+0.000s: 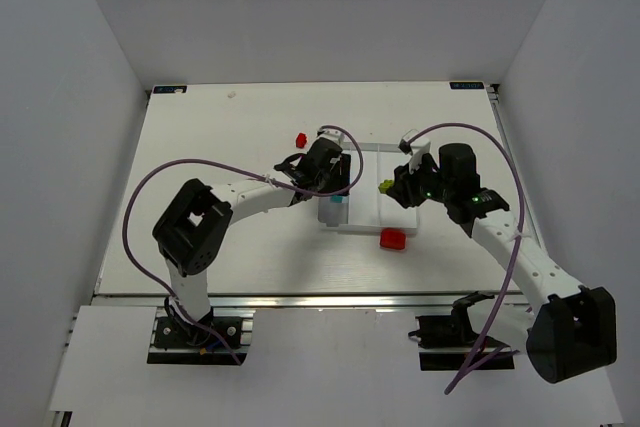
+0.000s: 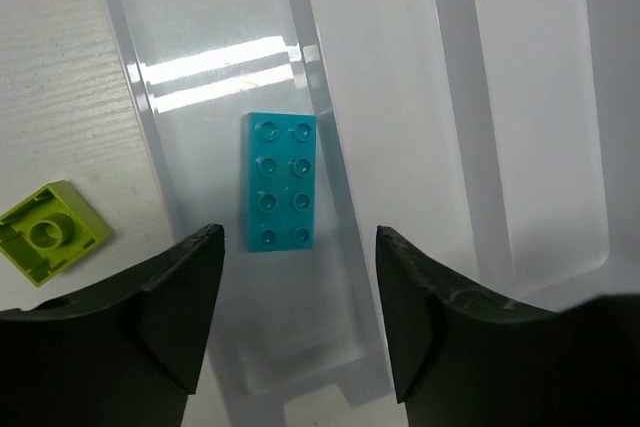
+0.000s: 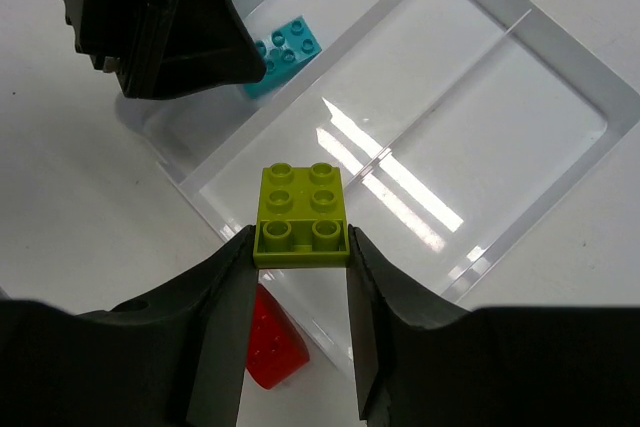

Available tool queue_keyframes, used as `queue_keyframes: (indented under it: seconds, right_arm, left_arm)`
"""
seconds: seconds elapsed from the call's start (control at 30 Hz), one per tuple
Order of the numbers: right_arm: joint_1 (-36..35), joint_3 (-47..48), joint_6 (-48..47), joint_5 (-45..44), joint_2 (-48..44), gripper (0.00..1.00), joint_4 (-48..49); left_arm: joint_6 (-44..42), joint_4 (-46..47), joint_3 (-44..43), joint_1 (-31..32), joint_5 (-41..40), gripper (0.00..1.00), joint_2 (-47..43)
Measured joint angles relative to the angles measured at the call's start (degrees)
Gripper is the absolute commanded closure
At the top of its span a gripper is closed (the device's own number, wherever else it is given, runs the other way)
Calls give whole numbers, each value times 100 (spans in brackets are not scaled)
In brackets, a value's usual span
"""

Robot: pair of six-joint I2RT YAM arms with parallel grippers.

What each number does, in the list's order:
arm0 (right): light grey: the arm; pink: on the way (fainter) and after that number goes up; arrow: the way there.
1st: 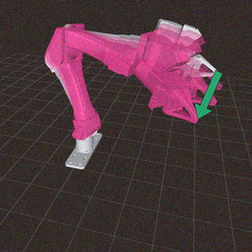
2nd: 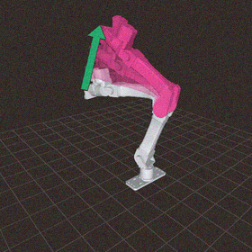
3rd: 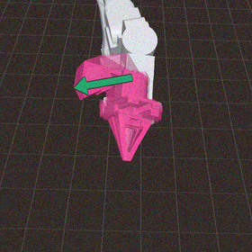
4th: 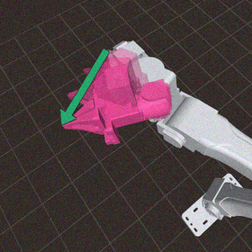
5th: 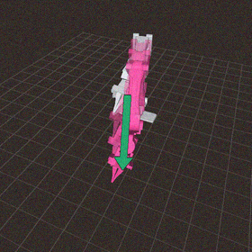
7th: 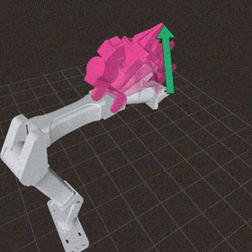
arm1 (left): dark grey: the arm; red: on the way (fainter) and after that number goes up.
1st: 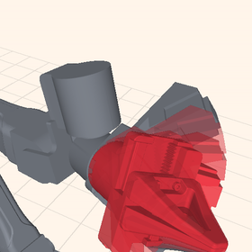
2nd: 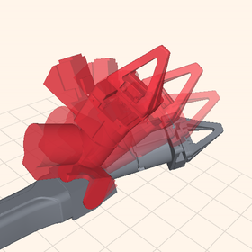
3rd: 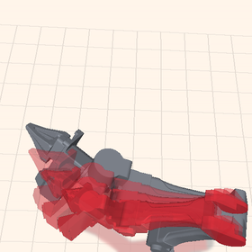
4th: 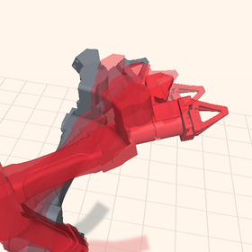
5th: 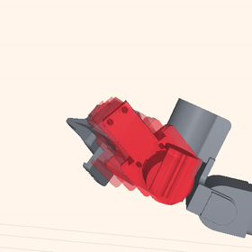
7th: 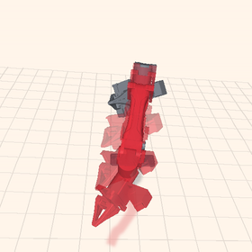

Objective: Sort the legos into containers by color

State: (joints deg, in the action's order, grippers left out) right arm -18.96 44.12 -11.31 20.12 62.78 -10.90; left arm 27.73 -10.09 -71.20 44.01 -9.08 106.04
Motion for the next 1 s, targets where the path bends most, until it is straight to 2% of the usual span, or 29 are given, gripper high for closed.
queue_keyframes:
  seconds: [0.1, 0.27, 0.3, 0.33, 0.43, 0.47, 0.53, 0.57, 0.63, 0.67, 0.73, 0.83, 0.87, 0.93, 1.0]
  right_arm:
    - [17, 2, -2, 72, 184, 100, 52]
    - [20, 44, -20, 153, 636, 100, 44]
    - [15, 81, -28, 157, 728, 100, 42]
    - [11, 138, -48, 166, 824, 100, 37]
    - [-9, 435, -96, 170, 1198, 100, 37]
    - [-35, 551, -105, 157, 1331, 100, 37]
    - [-74, 802, -114, 111, 1655, 100, 50]
    - [-103, 905, -111, 76, 1794, 100, 52]
    - [-175, 1091, -107, -20, 2116, 98, 70]
    - [-208, 1163, -105, -70, 2271, 93, 79]
    - [-271, 1327, -83, -177, 2625, 86, 72]
    - [-334, 1563, -66, -254, 3095, 62, 35]
    - [-339, 1617, -66, -260, 3200, 49, 31]
    - [-341, 1698, -50, -258, 3322, 34, -4]
    - [-339, 1729, -66, -229, 3335, 33, -59]
  left_arm:
    - [-2, -72, -15, -2, -50, 19, -28]
    - [-101, -236, -24, 0, -66, 21, -361]
    - [-144, -264, -24, 0, -59, 25, -479]
    - [-197, -278, -7, -4, -50, 38, -640]
    - [-407, -205, 317, -50, -11, 70, -1451]
    - [-496, -151, 516, -63, -85, 70, -1797]
    - [-702, -157, 1016, -105, -315, 66, -2643]
    - [-798, -149, 1220, -136, -420, 50, -2975]
    - [-955, -144, 1655, -212, -640, 34, -3567]
    - [-1021, -155, 1834, -243, -723, 24, -3746]
    - [-1126, -214, 2186, -293, -901, 21, -3987]
    - [-1274, -407, 2437, -297, -1019, 19, -4037]
    - [-1331, -463, 2463, -297, -1045, 19, -4037]
    - [-1425, -492, 2483, -297, -1097, 16, -4061]
    - [-1488, -481, 2496, -297, -1108, 13, -4105]
